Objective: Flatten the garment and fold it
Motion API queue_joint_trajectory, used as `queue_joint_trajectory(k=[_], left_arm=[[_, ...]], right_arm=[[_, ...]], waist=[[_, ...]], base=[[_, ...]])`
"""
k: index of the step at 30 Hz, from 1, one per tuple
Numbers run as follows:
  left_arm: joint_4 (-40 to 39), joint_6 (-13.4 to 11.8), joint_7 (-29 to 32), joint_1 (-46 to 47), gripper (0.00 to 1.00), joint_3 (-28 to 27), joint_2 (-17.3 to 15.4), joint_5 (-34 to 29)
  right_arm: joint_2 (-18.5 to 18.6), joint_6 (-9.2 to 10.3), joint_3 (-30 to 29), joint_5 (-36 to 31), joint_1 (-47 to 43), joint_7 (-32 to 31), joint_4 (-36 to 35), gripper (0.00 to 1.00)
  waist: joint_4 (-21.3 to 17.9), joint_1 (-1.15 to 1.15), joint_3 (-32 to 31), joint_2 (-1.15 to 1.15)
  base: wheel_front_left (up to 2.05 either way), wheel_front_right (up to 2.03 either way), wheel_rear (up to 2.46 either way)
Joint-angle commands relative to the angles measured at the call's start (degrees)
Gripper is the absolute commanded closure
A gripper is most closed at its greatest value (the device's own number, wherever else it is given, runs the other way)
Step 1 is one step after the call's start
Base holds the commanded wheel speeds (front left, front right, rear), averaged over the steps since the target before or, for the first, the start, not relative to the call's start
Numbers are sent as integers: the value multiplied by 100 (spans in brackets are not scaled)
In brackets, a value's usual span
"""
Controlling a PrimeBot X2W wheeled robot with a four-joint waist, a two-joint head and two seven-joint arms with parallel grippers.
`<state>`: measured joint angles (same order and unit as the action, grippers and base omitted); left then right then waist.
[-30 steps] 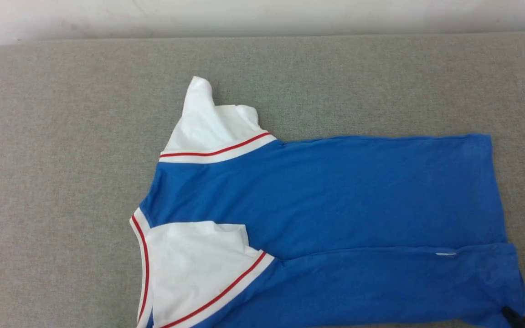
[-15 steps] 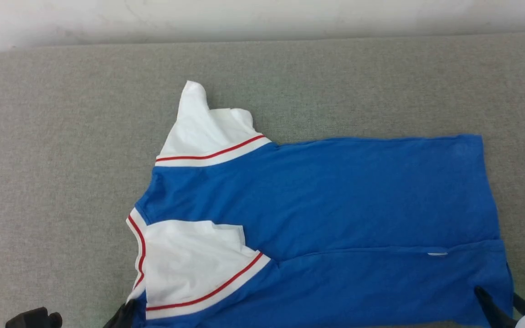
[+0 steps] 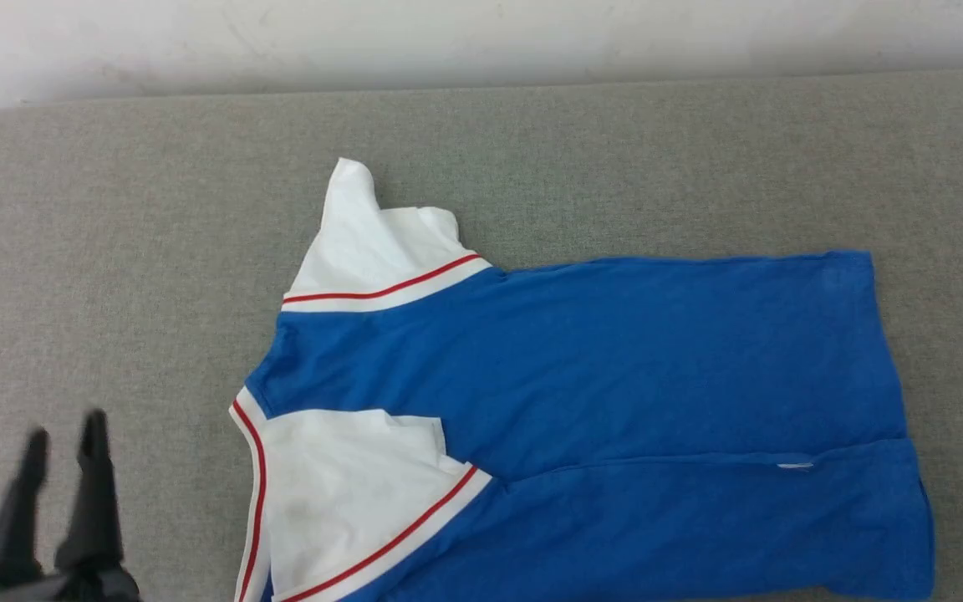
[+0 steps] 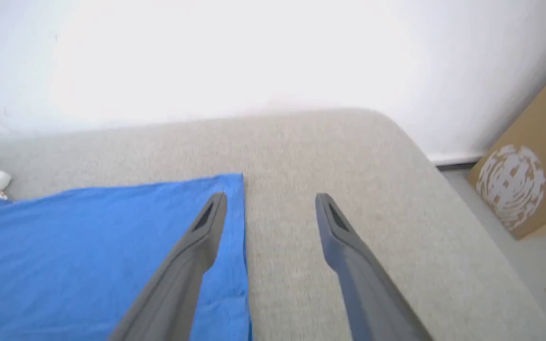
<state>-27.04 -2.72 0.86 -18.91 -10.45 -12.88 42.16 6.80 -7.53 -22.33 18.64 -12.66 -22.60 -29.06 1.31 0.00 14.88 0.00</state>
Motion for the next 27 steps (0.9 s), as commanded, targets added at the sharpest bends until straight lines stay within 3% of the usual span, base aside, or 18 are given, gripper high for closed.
queue_joint_trajectory(k=[1,6,10,17,21,27], left_arm=[[-33,-20,-181,179,0,-16,55,-169],[135,-117,-1064,788,0,288,126,-1209],[472,-88,-999,1592,0,711,-113,-1804],[904,361,275,3908,0,1289,-924,-2178],[1368,692,1178,5272,0,1563,-1120,-1794],[2148,928,2408,6504,0,2079,-1376,-1254]], right_arm=[[-55,4,-8,-143,140,185,-59,0],[-285,4,135,-794,428,1267,-40,0],[-367,4,350,-959,528,1614,123,0],[-389,4,631,-1001,890,1758,212,0],[-390,4,716,-991,1096,1827,269,0],[-391,4,897,-1071,1460,1971,371,0]], waist=[[-3,0,12,0],[-30,0,123,0],[-61,0,355,0],[-129,0,1112,0],[-161,0,1532,0],[-316,0,2016,0]], base=[[0,0,0],[0,0,0],[0,0,0],[0,0,0],[0,0,0],[0,0,0]])
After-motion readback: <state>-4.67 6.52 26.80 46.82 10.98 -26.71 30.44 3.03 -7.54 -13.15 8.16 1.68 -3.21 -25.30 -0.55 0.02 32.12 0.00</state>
